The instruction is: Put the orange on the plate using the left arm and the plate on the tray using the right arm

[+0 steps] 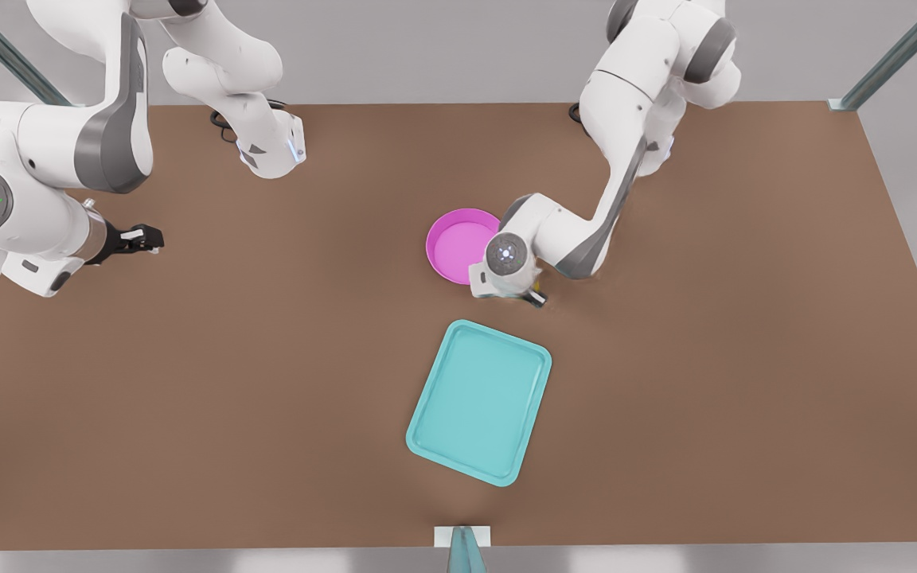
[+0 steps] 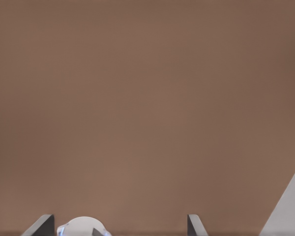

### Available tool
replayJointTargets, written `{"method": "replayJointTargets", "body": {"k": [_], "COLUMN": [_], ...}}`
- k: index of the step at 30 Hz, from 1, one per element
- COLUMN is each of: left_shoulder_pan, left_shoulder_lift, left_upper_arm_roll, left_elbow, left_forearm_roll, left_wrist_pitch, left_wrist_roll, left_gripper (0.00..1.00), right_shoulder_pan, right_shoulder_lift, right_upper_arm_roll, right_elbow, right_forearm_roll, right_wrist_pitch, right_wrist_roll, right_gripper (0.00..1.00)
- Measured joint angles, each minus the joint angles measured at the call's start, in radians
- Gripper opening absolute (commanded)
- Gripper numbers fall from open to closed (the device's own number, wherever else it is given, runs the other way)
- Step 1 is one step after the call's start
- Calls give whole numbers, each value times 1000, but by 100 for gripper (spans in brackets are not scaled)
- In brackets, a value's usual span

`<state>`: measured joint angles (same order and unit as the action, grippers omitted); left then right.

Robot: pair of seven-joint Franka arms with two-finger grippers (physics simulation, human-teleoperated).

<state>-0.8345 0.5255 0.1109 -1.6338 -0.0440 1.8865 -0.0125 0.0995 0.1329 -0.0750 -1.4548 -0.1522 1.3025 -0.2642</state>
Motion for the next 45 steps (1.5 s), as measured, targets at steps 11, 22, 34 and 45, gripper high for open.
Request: {"method": "replayJointTargets", "body": {"k": [11, 22, 34, 45], "left_shoulder_pan": [-90, 317, 802, 796], "left_shoulder_lift": [31, -48, -376, -370], "left_upper_arm_roll": [-77, 524, -162, -163], "left_elbow": [7, 589, 270, 268], "left_forearm_roll": [-63, -98, 73, 74], "left_wrist_pitch": [-81, -582, -521, -497], "left_wrist_roll": [-387, -274, -157, -105], "left_gripper": [100, 100, 100, 100], "right_shoulder_pan": [55, 410, 478, 514], "right_shoulder_lift": [-4, 86, 163, 224], "right_upper_arm_roll": [5, 61, 169, 188], "right_elbow": [-321, -673, -847, -775], "right_forearm_roll": [194, 540, 953, 1042], "right_wrist_pitch": [171, 795, 1248, 1193], "right_wrist_roll": [5, 153, 245, 82], "right_gripper": [100, 100, 100, 100]}}
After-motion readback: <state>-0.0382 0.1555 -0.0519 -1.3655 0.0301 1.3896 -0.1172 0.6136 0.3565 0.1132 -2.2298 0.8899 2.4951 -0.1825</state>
